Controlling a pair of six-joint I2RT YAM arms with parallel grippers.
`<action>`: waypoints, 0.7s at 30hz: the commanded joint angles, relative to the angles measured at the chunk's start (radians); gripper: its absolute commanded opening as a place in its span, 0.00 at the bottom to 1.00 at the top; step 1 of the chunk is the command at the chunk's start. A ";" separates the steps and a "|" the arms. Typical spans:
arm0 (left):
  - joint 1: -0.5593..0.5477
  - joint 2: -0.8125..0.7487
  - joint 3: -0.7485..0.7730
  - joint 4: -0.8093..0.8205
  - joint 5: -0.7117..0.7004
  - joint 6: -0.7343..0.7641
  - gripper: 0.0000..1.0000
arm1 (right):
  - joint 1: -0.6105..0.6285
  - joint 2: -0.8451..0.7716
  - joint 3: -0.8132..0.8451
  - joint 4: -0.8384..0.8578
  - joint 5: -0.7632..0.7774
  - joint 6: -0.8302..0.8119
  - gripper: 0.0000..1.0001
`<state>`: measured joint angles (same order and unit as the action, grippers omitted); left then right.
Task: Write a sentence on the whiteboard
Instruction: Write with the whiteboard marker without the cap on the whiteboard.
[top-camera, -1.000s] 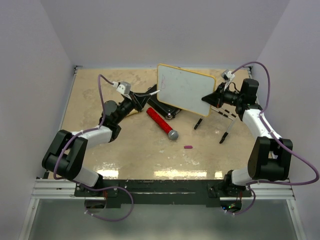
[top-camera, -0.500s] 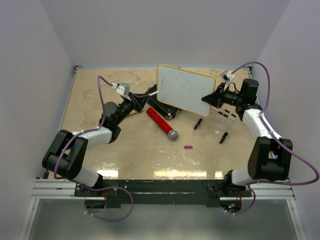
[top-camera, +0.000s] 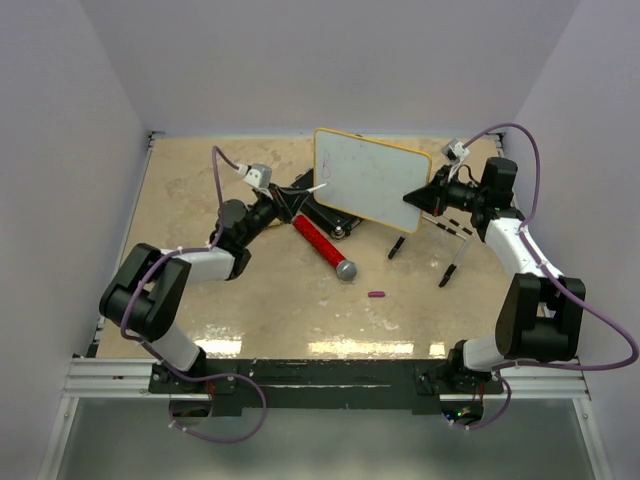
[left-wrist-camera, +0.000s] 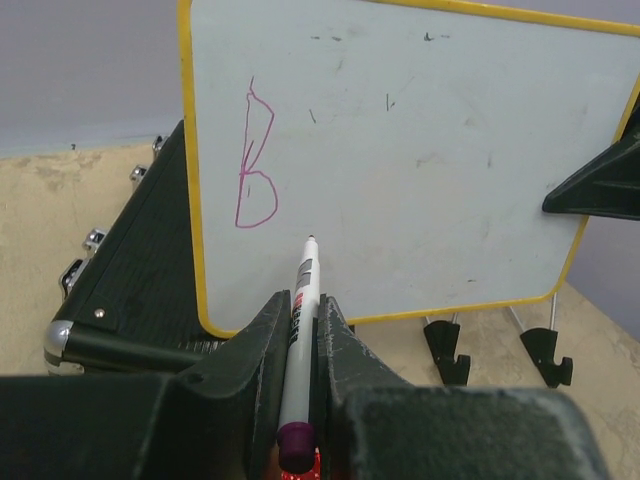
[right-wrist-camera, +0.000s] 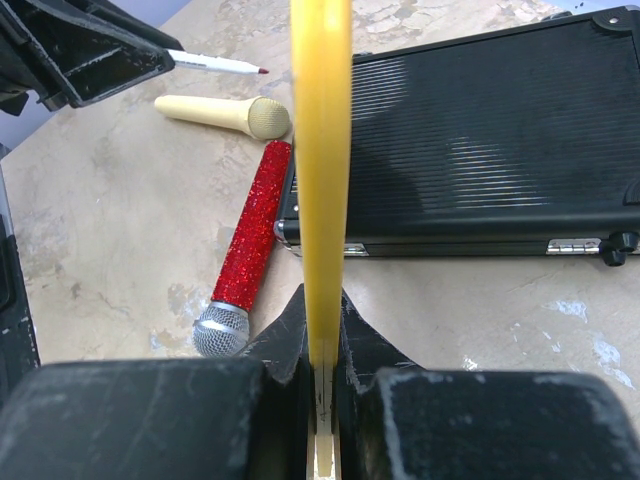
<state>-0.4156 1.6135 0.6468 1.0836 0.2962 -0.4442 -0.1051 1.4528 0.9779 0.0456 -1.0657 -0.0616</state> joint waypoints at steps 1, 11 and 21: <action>-0.011 0.029 0.100 0.067 -0.022 0.022 0.00 | 0.004 0.003 0.031 -0.023 0.007 -0.029 0.00; -0.012 0.117 0.205 0.019 -0.058 0.036 0.00 | 0.004 0.007 0.031 -0.023 0.004 -0.027 0.00; -0.012 0.145 0.240 -0.016 -0.063 0.050 0.00 | 0.005 0.009 0.033 -0.021 0.003 -0.027 0.00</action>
<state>-0.4263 1.7473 0.8406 1.0626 0.2535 -0.4305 -0.1062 1.4528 0.9798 0.0452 -1.0637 -0.0601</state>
